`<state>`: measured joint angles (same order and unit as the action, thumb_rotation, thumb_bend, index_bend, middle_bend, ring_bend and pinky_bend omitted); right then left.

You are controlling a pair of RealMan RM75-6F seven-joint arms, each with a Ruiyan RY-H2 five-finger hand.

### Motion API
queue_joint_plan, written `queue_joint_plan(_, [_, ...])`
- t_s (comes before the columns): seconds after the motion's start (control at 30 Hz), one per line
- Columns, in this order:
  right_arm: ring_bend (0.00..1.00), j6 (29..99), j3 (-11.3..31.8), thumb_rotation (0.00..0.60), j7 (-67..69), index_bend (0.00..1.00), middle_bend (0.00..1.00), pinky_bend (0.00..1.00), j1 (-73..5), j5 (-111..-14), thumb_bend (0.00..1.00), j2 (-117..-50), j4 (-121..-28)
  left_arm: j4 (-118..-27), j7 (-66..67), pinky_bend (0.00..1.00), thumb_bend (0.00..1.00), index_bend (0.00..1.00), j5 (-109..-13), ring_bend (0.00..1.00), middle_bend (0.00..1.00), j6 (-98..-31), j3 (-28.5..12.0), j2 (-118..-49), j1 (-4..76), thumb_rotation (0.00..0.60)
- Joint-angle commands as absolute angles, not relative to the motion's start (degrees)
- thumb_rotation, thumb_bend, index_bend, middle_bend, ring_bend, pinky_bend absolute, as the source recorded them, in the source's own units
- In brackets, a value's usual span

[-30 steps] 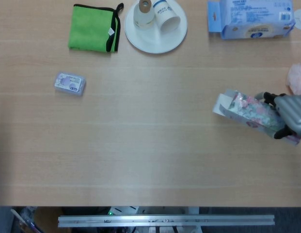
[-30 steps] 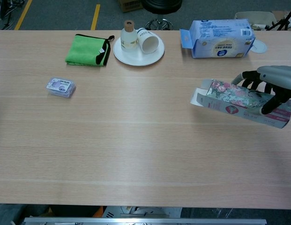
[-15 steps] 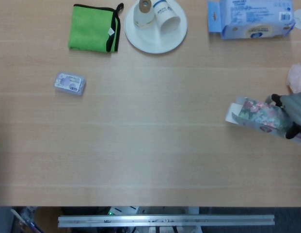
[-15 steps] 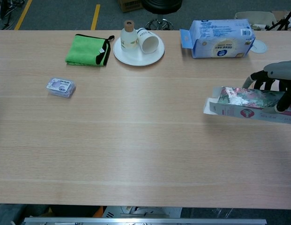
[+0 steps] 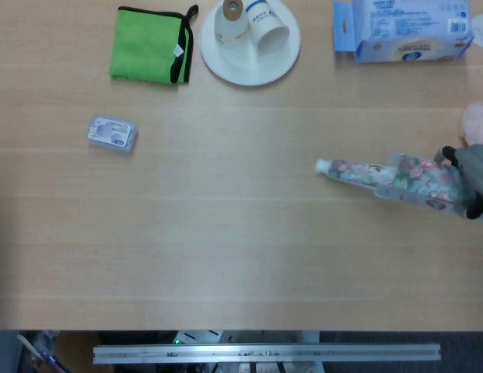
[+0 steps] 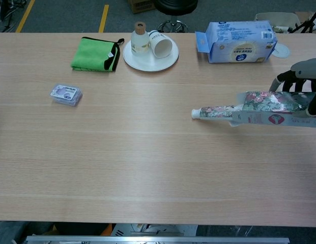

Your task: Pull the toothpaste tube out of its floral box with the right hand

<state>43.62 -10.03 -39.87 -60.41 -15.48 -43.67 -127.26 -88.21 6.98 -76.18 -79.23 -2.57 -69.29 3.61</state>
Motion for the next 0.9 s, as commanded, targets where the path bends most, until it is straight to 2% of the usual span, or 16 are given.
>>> queue_joint_plan(0.03, [0.3, 43.92, -10.43, 0.6, -39.67, 0.38, 0.41, 0.47, -60.87, -15.82, 0.41, -43.04, -127.72, -88.28, 7.04, 0.2, 0.11, 0.0, -76.18, 0.0, 0.0, -79.25, -2.59, -69.27, 3.64, 0.6])
queue_joint_plan(0.4, [0.3, 45.69, -9.16, 0.6, -35.69, 0.38, 0.41, 0.47, -59.82, -21.41, 0.41, -36.81, -132.24, -88.5, 7.13, 0.2, 0.11, 0.0, -76.22, 0.0, 0.0, -79.37, -2.57, -69.24, 3.67, 0.6])
queue_joint_plan(0.6, [0.3, 47.09, -9.98, 0.6, -35.43, 0.38, 0.4, 0.47, -57.17, -24.79, 0.4, -40.28, -130.61, -88.37, 6.99, 0.2, 0.11, 0.0, -76.21, 0.0, 0.0, -79.36, -2.5, -69.35, 3.63, 0.6])
queue_joint_plan(0.7, [0.25, 48.27, -9.71, 0.6, -33.58, 0.3, 0.31, 0.42, -54.7, -27.78, 0.25, -42.84, -128.87, -88.39, 7.02, 0.2, 0.11, 0.0, -76.14, 0.0, 0.0, -79.4, -2.53, -69.3, 3.61, 0.6])
queue_joint_plan(0.77, [0.19, 49.44, -9.56, 0.6, -32.66, 0.17, 0.2, 0.37, -53.01, -30.39, 0.08, -44.09, -127.97, -88.48, 7.1, 0.2, 0.11, 0.0, -76.12, 0.0, 0.0, -79.43, -2.55, -69.23, 3.61, 0.6])
queue_joint_plan(0.8, [0.17, 50.37, -9.41, 0.6, -32.08, 0.12, 0.16, 0.35, -51.88, -32.3, 0.04, -44.79, -127.54, -88.54, 7.17, 0.2, 0.11, 0.0, -76.13, 0.0, 0.0, -79.45, -2.55, -69.2, 3.63, 0.6])
queue_joint_plan(0.87, [0.12, 52.03, -8.97, 0.6, -30.65, 0.02, 0.09, 0.33, -49.78, -35.87, 0.0, -45.78, -127.08, -88.69, 7.32, 0.2, 0.11, 0.0, -76.15, 0.0, 0.0, -79.47, -2.56, -69.15, 3.65, 0.6])
queue_joint_plan(0.9, [0.11, 52.69, -8.69, 0.6, -29.83, 0.01, 0.07, 0.32, -48.86, -37.51, 0.0, -46.06, -126.97, -88.76, 7.39, 0.2, 0.11, 0.0, -76.17, 0.0, 0.0, -79.49, -2.56, -69.12, 3.67, 0.6])
